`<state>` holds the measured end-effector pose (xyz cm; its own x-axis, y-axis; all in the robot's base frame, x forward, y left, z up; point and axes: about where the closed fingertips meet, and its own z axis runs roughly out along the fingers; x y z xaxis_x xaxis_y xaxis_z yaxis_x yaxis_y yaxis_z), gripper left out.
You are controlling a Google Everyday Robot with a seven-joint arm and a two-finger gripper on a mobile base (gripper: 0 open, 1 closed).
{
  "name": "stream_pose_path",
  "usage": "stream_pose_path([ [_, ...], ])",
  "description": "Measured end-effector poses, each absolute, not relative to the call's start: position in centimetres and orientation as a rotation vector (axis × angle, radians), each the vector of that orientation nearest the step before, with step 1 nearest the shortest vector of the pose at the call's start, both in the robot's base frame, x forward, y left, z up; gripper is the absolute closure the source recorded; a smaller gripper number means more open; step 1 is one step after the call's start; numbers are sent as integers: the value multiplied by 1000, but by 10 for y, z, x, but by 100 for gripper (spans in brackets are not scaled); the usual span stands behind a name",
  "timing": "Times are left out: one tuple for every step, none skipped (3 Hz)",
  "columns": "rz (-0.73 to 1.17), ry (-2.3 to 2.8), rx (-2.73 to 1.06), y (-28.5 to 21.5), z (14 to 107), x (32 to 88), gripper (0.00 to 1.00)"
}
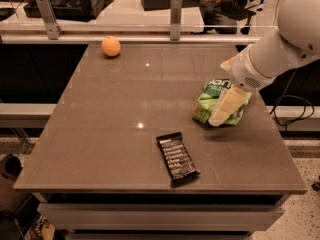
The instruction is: Move green rice chip bag near orange
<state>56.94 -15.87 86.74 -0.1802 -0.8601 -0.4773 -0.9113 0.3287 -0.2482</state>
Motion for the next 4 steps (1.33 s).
stream_pose_path([
  [101,2099,-1546,-149,853,575,0],
  [44,2175,-1526,-156,837,583,0],
  [13,2204,-1530,-158,828,589,19],
  [13,2204,-1530,-158,829,589,43],
])
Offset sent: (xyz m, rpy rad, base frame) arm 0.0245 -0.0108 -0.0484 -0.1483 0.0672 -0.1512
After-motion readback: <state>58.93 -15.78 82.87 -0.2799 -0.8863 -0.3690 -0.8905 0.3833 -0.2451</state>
